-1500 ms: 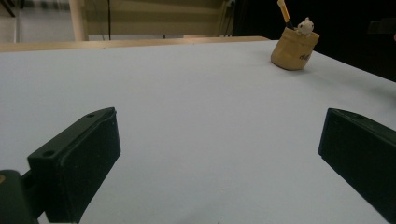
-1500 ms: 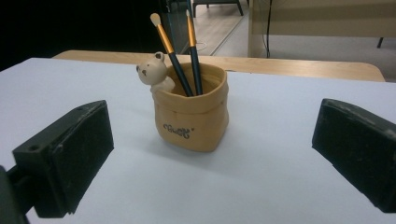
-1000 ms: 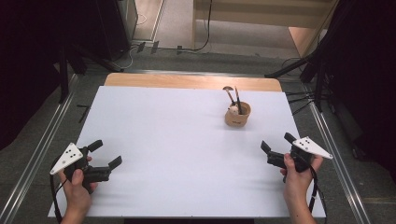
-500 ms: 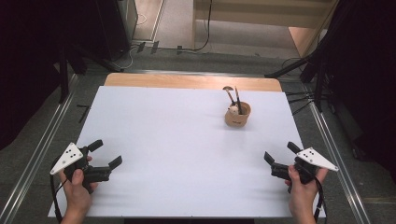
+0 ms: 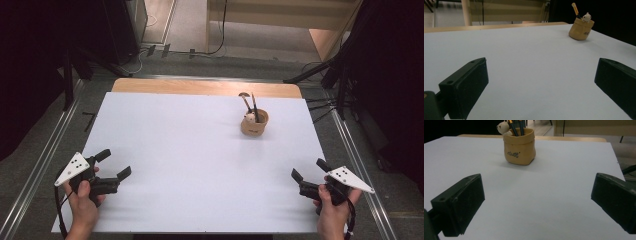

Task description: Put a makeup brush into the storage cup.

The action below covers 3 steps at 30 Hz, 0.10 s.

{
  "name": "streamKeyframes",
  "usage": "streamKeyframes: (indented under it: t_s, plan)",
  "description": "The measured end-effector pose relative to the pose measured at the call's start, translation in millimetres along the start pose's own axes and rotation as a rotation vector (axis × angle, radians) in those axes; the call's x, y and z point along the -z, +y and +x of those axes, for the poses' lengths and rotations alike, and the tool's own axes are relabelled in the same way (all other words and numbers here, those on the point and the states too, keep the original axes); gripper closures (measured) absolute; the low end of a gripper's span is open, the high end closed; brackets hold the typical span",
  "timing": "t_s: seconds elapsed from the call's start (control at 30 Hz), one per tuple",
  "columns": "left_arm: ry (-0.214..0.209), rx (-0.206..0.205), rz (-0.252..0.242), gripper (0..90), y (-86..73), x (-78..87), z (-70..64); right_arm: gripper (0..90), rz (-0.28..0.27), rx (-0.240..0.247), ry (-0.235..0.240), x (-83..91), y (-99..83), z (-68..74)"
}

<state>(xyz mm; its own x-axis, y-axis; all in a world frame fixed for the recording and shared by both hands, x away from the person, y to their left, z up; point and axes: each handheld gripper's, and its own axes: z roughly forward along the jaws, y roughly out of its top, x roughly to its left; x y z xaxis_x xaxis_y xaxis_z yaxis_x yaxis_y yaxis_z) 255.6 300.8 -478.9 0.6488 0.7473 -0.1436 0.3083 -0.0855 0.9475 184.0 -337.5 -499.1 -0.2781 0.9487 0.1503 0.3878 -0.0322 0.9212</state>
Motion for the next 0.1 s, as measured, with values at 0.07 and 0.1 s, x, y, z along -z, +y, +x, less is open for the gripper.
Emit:
streamKeyframes:
  t_s: [0.07,0.1]
  plan:
    - [0.002,-0.003,0.004,0.0,-0.3,-1.2,-0.1,0.0,0.005,0.01,0.003,-0.7,-0.9,0.1]
    - [0.003,-0.003,0.004,0.0,-0.3,-1.8,-0.3,0.0,0.007,0.011,0.004,-1.0,-0.9,0.3]
